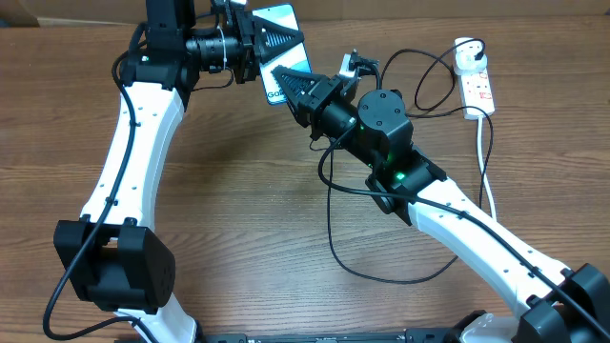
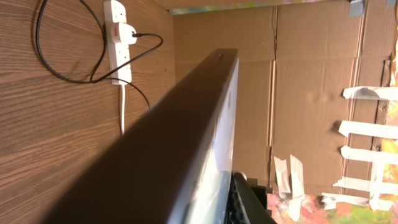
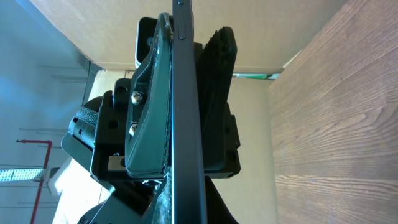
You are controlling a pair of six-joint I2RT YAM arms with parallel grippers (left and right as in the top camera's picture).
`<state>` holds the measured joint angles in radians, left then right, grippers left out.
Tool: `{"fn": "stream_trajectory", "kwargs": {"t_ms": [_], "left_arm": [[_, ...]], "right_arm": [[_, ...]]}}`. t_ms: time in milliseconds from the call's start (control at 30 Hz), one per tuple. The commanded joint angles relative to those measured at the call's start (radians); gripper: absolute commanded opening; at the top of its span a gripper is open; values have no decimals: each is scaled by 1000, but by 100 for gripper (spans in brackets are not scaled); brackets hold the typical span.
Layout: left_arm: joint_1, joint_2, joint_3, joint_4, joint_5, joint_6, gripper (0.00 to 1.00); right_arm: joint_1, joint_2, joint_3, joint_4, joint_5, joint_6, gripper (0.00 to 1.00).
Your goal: Plug charger to phone and switch on socket
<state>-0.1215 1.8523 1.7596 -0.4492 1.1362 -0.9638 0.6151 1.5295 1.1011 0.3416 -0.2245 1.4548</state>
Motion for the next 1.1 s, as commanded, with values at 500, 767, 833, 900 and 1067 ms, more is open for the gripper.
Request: {"fn": "stream_trajectory", "kwargs": {"t_ms": [500,767,833,900,1067], "left_arm": [[-61,-8,8,5,-72,39,4],[-42,-8,8,4,-70,39,4],[-41,-8,8,4,-70,39,4],[-41,-8,8,4,-70,39,4],[-26,-8,8,5,-70,39,4]], "right_arm": [[88,28,12,-158,-203,-207,46],[86,28,12,-219,-206,-286,55],[85,28,12,-236,-206,-306,55],[85,28,12,-263,-206,-318,55],[85,23,12,-345,-206,-380,57]]}}
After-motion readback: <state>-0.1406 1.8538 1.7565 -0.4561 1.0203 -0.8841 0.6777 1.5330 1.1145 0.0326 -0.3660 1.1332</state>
